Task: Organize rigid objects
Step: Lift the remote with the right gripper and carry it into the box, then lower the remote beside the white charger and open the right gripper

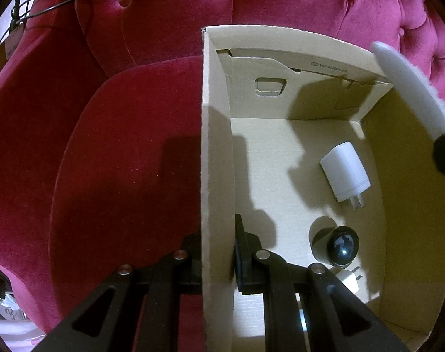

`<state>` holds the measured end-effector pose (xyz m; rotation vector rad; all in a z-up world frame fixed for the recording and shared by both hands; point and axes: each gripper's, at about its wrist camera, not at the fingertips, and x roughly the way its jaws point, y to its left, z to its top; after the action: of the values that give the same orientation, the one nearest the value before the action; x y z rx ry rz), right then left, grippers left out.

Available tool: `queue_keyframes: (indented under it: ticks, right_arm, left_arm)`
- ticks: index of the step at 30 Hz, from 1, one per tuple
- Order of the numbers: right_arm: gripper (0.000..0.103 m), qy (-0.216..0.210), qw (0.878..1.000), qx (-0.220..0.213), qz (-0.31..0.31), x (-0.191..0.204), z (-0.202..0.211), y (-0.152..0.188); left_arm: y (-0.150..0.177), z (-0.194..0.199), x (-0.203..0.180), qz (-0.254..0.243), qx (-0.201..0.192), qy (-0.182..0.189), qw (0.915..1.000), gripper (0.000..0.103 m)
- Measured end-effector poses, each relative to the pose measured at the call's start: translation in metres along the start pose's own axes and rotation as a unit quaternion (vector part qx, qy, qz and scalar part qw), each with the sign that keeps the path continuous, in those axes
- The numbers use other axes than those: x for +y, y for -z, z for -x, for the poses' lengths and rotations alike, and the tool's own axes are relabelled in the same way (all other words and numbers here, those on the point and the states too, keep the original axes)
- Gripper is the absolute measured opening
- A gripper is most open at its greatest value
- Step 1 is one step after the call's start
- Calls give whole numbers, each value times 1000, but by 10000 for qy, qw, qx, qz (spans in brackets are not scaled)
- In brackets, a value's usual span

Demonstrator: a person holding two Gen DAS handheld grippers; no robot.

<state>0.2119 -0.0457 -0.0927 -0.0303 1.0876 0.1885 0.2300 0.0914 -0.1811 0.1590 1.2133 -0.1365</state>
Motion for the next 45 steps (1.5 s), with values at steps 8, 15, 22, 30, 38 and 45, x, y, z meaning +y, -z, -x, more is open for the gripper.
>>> queue_keyframes:
  ticks: [8, 15, 22, 30, 38, 45]
  right_arm:
    - [49, -113, 9998, 180, 63, 14, -27, 3]
    - [49, -194, 9990, 378, 101, 20, -54, 8]
    - [50, -232, 9984, 514, 73, 22, -73, 16]
    - [50, -236, 9977, 642, 31, 19, -90, 16]
    - [50, -292, 9970, 716, -36, 20, -104, 15]
    - [50, -295, 9973, 669, -87, 14, -106, 8]
  left_arm:
    - [0, 0, 1, -8, 1, -2, 10000, 14]
    - [0, 0, 1, -2, 1, 1, 10000, 15]
    - [0, 0, 1, -13, -2, -4, 10000, 15]
    - [1, 0, 1, -18, -1, -8, 10000, 15]
    - [0, -1, 0, -19, -1, -10, 10000, 15]
    - [0, -2, 1, -21, -2, -5, 10000, 15]
